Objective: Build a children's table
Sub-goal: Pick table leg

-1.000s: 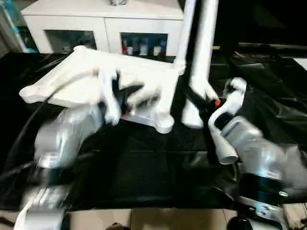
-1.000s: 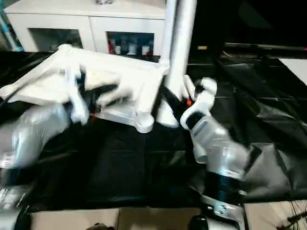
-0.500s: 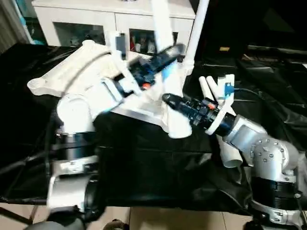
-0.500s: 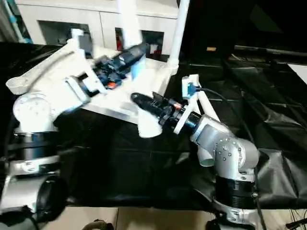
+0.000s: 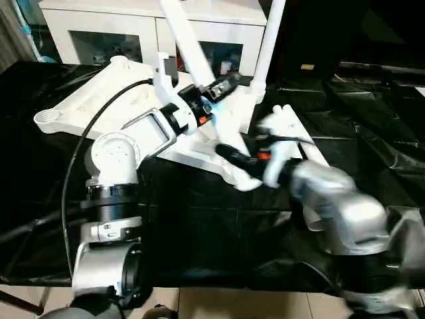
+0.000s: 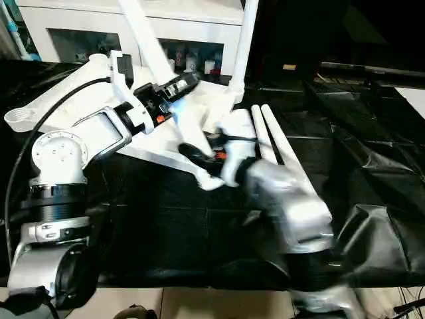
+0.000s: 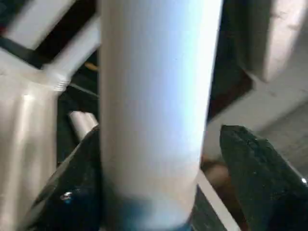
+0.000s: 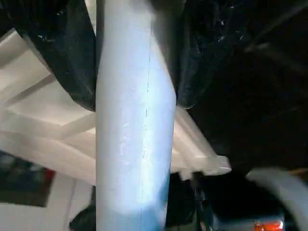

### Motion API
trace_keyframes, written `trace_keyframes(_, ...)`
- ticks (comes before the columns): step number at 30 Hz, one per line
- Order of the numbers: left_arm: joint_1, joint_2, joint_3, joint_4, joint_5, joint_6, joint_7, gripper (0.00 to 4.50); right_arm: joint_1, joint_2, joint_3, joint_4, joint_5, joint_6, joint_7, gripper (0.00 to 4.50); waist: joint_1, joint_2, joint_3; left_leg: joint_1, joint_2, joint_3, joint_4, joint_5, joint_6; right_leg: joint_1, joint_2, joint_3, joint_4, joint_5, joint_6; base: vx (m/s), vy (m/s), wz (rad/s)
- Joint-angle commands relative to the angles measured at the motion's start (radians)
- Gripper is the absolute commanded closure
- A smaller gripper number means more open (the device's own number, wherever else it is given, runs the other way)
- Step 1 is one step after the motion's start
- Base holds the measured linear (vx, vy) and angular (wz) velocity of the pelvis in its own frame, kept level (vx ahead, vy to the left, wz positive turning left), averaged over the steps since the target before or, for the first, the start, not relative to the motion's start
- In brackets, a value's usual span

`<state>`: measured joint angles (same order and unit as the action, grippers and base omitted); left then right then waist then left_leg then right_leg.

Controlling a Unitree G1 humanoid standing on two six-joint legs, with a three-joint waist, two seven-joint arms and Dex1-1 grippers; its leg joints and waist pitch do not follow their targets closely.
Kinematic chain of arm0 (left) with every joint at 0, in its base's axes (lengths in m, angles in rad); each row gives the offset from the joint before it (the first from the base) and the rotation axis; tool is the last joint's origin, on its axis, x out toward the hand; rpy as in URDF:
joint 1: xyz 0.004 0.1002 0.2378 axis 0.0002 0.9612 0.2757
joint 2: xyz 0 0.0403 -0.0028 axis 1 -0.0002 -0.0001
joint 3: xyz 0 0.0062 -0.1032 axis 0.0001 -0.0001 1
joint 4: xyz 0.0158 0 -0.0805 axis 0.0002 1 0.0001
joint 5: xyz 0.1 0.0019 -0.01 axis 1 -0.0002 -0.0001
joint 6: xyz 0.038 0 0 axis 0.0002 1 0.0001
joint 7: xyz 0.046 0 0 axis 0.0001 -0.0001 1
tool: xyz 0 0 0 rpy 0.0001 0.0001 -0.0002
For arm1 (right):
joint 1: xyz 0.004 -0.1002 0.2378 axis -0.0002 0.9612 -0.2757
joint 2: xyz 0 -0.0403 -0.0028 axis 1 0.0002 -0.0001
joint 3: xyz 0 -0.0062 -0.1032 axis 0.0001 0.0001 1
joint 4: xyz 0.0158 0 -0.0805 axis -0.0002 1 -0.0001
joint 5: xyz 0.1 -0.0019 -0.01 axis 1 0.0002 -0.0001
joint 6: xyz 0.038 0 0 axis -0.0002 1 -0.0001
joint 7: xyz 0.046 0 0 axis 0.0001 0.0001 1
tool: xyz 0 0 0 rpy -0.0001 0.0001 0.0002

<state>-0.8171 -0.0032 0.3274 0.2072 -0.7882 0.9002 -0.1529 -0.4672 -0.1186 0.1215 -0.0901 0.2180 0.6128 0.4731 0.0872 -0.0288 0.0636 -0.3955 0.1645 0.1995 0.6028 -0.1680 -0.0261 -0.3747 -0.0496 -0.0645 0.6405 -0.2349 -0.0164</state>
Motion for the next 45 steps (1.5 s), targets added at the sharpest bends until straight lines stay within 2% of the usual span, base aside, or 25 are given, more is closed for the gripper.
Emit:
trace_keyframes(1, 0.010, -0.019, 0.001, -0.033, 0.012, -0.019, 0.052, 1.13, -0.015, 0.000, 0.007, 0.021, -0.033, -0.038, -0.038, 2.64, -0.003, 0.000, -0.074, 0.032, 0.077, -0.039, -0.058, -0.069, 0.013, 0.044, -0.108, 0.065, -0.075, 0.027, -0.198, 0.000, 0.000, 0.00)
trace_keyframes(2, 0.013, -0.020, 0.001, -0.037, 0.016, -0.025, 0.064, 1.23, -0.015, 0.004, 0.008, 0.025, -0.037, -0.046, -0.042, 2.64, -0.002, -0.005, -0.073, 0.030, 0.076, -0.038, -0.059, -0.071, 0.015, 0.044, -0.107, 0.065, -0.073, 0.028, -0.198, 0.000, 0.000, 0.00)
trace_keyframes(8, 0.025, -0.035, 0.007, -0.059, 0.010, -0.029, 0.092, 1.56, -0.019, 0.007, 0.032, 0.053, -0.070, -0.082, -0.046, 2.64, -0.004, -0.003, -0.073, 0.029, 0.074, -0.038, -0.058, -0.076, 0.015, 0.045, -0.105, 0.066, -0.073, 0.037, -0.185, 0.000, 0.000, 0.00)
trace_keyframes(9, 0.028, -0.037, 0.001, -0.065, 0.018, -0.030, 0.097, 1.74, -0.019, 0.008, 0.038, 0.055, -0.073, -0.089, -0.041, 2.64, -0.003, 0.001, -0.072, 0.030, 0.074, -0.039, -0.058, -0.077, 0.016, 0.045, -0.105, 0.066, -0.073, 0.035, -0.184, 0.000, 0.000, 0.00)
trace_keyframes(13, 0.032, -0.047, -0.002, -0.074, 0.029, -0.048, 0.105, 1.90, -0.018, 0.010, 0.052, 0.063, -0.087, -0.110, -0.055, 2.64, -0.005, 0.001, -0.073, 0.031, 0.076, -0.040, -0.059, -0.084, 0.014, 0.044, -0.105, 0.065, -0.074, 0.041, -0.185, 0.000, 0.000, 0.00)
trace_keyframes(16, 0.035, -0.047, -0.005, -0.078, 0.021, -0.052, 0.107, 2.21, -0.016, 0.011, 0.058, 0.066, -0.090, -0.119, -0.057, 2.64, -0.005, 0.006, -0.073, 0.033, 0.077, -0.041, -0.060, -0.094, 0.009, 0.044, -0.105, 0.066, -0.073, 0.039, -0.187, 0.000, 0.000, 0.00)
trace_keyframes(19, 0.043, -0.044, -0.015, -0.091, 0.012, -0.048, 0.089, 2.46, -0.011, 0.011, 0.064, 0.066, -0.096, -0.128, -0.056, 2.64, -0.007, 0.007, -0.073, 0.032, 0.077, -0.041, -0.060, -0.093, 0.007, 0.044, -0.103, 0.065, -0.072, 0.059, -0.191, 0.000, 0.000, 0.00)
trace_keyframes(23, 0.048, -0.041, -0.028, -0.099, 0.025, -0.050, 0.075, 2.56, -0.010, 0.002, 0.071, 0.065, -0.108, -0.138, -0.050, 2.64, -0.007, 0.006, -0.073, 0.033, 0.076, -0.041, -0.060, -0.097, 0.005, 0.045, -0.103, 0.066, -0.072, 0.055, -0.190, 0.000, 0.000, 0.00)
trace_keyframes(24, 0.049, -0.041, -0.026, -0.099, 0.024, -0.050, 0.075, 2.59, -0.009, 0.007, 0.060, 0.065, -0.090, -0.136, -0.043, 2.29, -0.006, 0.006, -0.073, 0.033, 0.076, -0.041, -0.060, -0.098, 0.007, 0.045, -0.103, 0.066, -0.072, 0.054, -0.191, 0.000, 0.000, 0.00)
trace_keyframes(26, 0.050, -0.033, -0.032, -0.101, 0.024, -0.051, 0.062, 2.60, -0.010, 0.013, 0.041, 0.064, -0.065, -0.129, -0.038, 1.94, -0.006, 0.005, -0.073, 0.033, 0.077, -0.041, -0.060, -0.100, 0.008, 0.044, -0.104, 0.066, -0.073, 0.051, -0.191, 0.000, 0.000, 0.00)
trace_keyframes(27, 0.052, -0.023, -0.039, -0.104, 0.027, -0.050, 0.048, 2.60, -0.010, 0.015, 0.031, 0.057, -0.038, -0.114, -0.020, 1.94, -0.006, 0.001, -0.074, 0.033, 0.076, -0.040, -0.060, -0.099, 0.015, 0.044, -0.103, 0.066, -0.072, 0.049, -0.190, 0.000, 0.000, 0.00)
trace_keyframes(28, 0.052, -0.009, -0.050, -0.109, 0.027, -0.047, 0.025, 2.61, -0.011, 0.013, 0.020, 0.050, -0.018, -0.095, -0.008, 1.87, -0.005, 0.001, -0.074, 0.033, 0.076, -0.040, -0.058, -0.097, 0.016, 0.045, -0.106, 0.067, -0.072, 0.051, -0.190, 0.000, 0.000, 0.00)
trace_keyframes(29, 0.054, 0.023, -0.077, -0.119, 0.026, -0.033, -0.031, 2.62, -0.020, 0.010, -0.016, 0.044, 0.032, -0.042, 0.010, 1.78, -0.004, 0.000, -0.073, 0.032, 0.076, -0.040, -0.059, -0.093, 0.020, 0.045, -0.104, 0.066, -0.072, 0.046, -0.188, 0.000, 0.000, 0.00)
trace_keyframes(30, 0.054, 0.026, -0.080, -0.120, 0.026, -0.032, -0.036, 2.62, -0.021, 0.010, -0.019, 0.043, 0.036, -0.037, 0.011, 1.73, -0.004, 0.001, -0.073, 0.034, 0.074, -0.039, -0.060, -0.091, 0.025, 0.044, -0.104, 0.066, -0.073, 0.041, -0.186, 0.000, 0.000, 0.00)
trace_keyframes(31, 0.057, 0.072, -0.122, -0.136, 0.020, -0.011, -0.126, 2.63, -0.034, -0.007, -0.064, 0.040, 0.102, 0.035, 0.048, 1.71, -0.003, 0.003, -0.073, 0.033, 0.076, -0.040, -0.060, -0.082, 0.024, 0.043, -0.103, 0.066, -0.071, 0.045, -0.186, 0.000, 0.000, 0.00)
trace_keyframes(32, 0.059, 0.096, -0.145, -0.146, 0.018, -0.003, -0.175, 2.63, -0.040, -0.020, -0.082, 0.039, 0.134, 0.070, 0.073, 1.71, -0.003, 0.004, -0.074, 0.034, 0.075, -0.040, -0.060, -0.083, 0.024, 0.044, -0.103, 0.065, -0.070, 0.042, -0.185, 0.000, 0.000, 0.00)
trace_keyframes(33, 0.069, 0.156, -0.200, -0.176, -0.001, 0.019, -0.314, 2.64, -0.045, -0.068, -0.113, 0.026, 0.234, 0.151, 0.179, 1.71, -0.002, 0.009, -0.074, 0.038, 0.074, -0.041, -0.059, -0.082, 0.028, 0.043, -0.099, 0.064, -0.068, 0.042, -0.183, 0.000, 0.000, 0.00)
trace_keyframes(34, 0.073, 0.173, -0.215, -0.185, -0.011, 0.026, -0.358, 2.64, -0.043, -0.085, -0.118, 0.019, 0.269, 0.173, 0.220, 1.71, 0.001, 0.009, -0.075, 0.037, 0.075, -0.041, -0.059, -0.084, 0.030, 0.046, -0.100, 0.063, -0.068, 0.042, -0.182, 0.000, 0.000, 0.00)
trace_keyframes(35, 0.076, 0.203, -0.234, -0.196, -0.024, 0.032, -0.432, 2.64, -0.042, -0.118, -0.128, 0.013, 0.322, 0.218, 0.283, 1.71, 0.001, 0.008, -0.074, 0.035, 0.076, -0.039, -0.059, -0.072, 0.024, 0.044, -0.100, 0.063, -0.065, 0.062, -0.189, 0.000, 0.000, 0.00)
trace_keyframes(37, 0.076, 0.239, -0.257, -0.205, -0.033, 0.040, -0.503, 2.64, -0.042, -0.149, -0.134, 0.016, 0.364, 0.266, 0.334, 1.71, 0.000, 0.001, -0.075, 0.031, 0.076, -0.037, -0.058, -0.053, 0.030, 0.047, -0.102, 0.063, -0.062, 0.090, -0.202, 0.000, 0.000, 0.00)
trace_keyframes(38, 0.076, 0.250, -0.263, -0.207, -0.036, 0.044, -0.523, 2.64, -0.043, -0.158, -0.136, 0.017, 0.375, 0.279, 0.348, 1.71, 0.000, 0.001, -0.075, 0.030, 0.073, -0.036, -0.056, -0.051, 0.033, 0.047, -0.103, 0.063, -0.062, 0.088, -0.208, 0.000, 0.000, 0.00)
trace_keyframes(40, 0.067, 0.269, -0.271, -0.202, -0.033, 0.043, -0.553, 2.64, -0.049, -0.161, -0.153, 0.029, 0.417, 0.323, 0.368, 1.71, 0.000, -0.006, -0.072, 0.029, 0.073, -0.034, -0.057, -0.071, 0.031, 0.047, -0.106, 0.063, -0.069, 0.025, -0.214, 0.000, 0.000, 0.00)
trace_keyframes(42, 0.060, 0.274, -0.270, -0.195, -0.033, 0.044, -0.559, 2.64, -0.054, -0.161, -0.161, 0.035, 0.443, 0.347, 0.377, 1.71, 0.000, -0.003, -0.070, 0.032, 0.074, -0.034, -0.057, -0.098, 0.013, 0.044, -0.109, 0.064, -0.076, -0.044, -0.209, 0.000, 0.000, 0.00)
trace_keyframes(43, 0.053, 0.283, -0.274, -0.188, -0.038, 0.050, -0.577, 2.64, -0.059, -0.173, -0.152, 0.038, 0.462, 0.369, 0.403, 1.71, 0.000, -0.006, -0.069, 0.034, 0.075, -0.035, -0.059, -0.109, -0.001, 0.043, -0.107, 0.063, -0.078, -0.084, -0.201, 0.000, 0.000, 0.00)
trace_keyframes(45, 0.052, 0.295, -0.289, -0.187, -0.032, 0.042, -0.606, 2.64, -0.060, -0.185, -0.137, 0.032, 0.464, 0.381, 0.422, 1.71, 0.001, -0.003, -0.068, 0.034, 0.075, -0.035, -0.059, -0.113, -0.012, 0.040, -0.105, 0.063, -0.079, -0.105, -0.189, 0.000, 0.000, 0.00)
